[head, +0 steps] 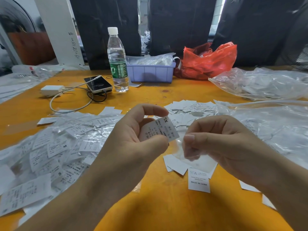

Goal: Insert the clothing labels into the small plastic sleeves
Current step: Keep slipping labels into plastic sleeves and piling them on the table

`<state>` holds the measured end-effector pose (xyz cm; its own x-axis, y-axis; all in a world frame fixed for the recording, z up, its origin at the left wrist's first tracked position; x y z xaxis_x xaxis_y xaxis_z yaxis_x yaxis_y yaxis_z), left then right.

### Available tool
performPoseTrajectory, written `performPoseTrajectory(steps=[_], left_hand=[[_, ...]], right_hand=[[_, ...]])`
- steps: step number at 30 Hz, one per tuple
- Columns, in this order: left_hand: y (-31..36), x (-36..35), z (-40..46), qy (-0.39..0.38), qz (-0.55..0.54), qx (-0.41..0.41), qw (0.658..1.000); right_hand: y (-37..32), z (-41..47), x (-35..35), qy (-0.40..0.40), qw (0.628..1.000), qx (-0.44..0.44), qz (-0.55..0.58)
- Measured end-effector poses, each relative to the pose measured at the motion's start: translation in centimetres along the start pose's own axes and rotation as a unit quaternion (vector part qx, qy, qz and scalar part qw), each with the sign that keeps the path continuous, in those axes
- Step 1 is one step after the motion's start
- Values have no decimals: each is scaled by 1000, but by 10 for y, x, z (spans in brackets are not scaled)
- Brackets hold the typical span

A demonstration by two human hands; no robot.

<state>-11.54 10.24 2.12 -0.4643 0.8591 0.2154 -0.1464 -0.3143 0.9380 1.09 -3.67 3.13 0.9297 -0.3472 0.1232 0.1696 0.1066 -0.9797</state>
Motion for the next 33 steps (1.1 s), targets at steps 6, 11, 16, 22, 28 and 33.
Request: performPoseTrajectory(steps=[6,11,16,22,28,33], left_hand=[[2,-3,0,-23,-11,8,1000],[2,-4,-1,-29,-11,15,999],[0,1,2,11,-12,20,1000],[0,1,1,1,-13,21,1000],[2,-2,-1,-23,13,17,1000],[1,-4,-2,-49,11,20,999]], right_hand=[[0,0,-1,-10,1000,2,11],[1,0,-1,-7,1000,5,11],[1,0,1,-1,1000,17,-1],[1,0,2,1,1000,21,-6],[2,0,1,3,1000,15,-18],[2,-1,0,4,1000,7,-23]])
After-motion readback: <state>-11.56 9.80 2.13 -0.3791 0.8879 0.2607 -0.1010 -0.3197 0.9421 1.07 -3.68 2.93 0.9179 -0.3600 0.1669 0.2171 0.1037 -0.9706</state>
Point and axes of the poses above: each hand's wrist, its own z-axis towards the middle knuckle, its own x-axis out of the back of the hand, y = z × x, the point moved 1 cm from there along z, towards the middle knuckle, and after that the axes turned 3 degrees about -y, right-handed, at the moved point
